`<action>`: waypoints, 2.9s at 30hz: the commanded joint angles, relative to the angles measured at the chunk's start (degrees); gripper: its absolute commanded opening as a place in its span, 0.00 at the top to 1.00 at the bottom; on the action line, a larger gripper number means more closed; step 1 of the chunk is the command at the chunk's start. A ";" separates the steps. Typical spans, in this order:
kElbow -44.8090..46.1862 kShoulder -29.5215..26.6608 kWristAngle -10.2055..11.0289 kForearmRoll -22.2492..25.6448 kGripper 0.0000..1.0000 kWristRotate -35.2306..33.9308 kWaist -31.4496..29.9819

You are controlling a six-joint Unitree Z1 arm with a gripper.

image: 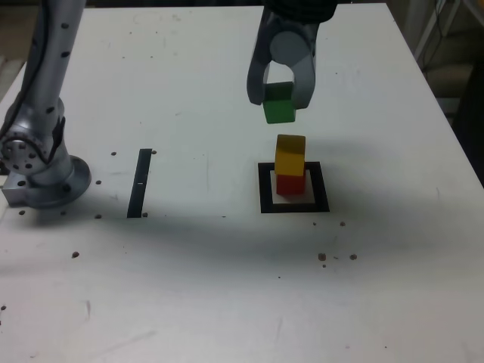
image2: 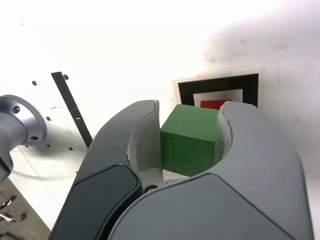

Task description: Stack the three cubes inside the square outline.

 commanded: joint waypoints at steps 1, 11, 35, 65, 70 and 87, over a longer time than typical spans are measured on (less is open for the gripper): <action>-0.44 0.16 -0.09 0.92 0.73 -0.29 -1.01; -0.75 0.54 -0.60 0.92 0.73 -2.16 -5.10; -0.82 1.70 -0.47 0.70 0.02 -2.65 -6.04; 32.10 -24.05 3.23 -9.68 0.01 -9.84 -5.78; 39.45 -27.16 2.44 -13.09 0.01 -11.66 -5.78; 61.17 -31.52 -2.96 -28.01 0.01 -14.29 -5.78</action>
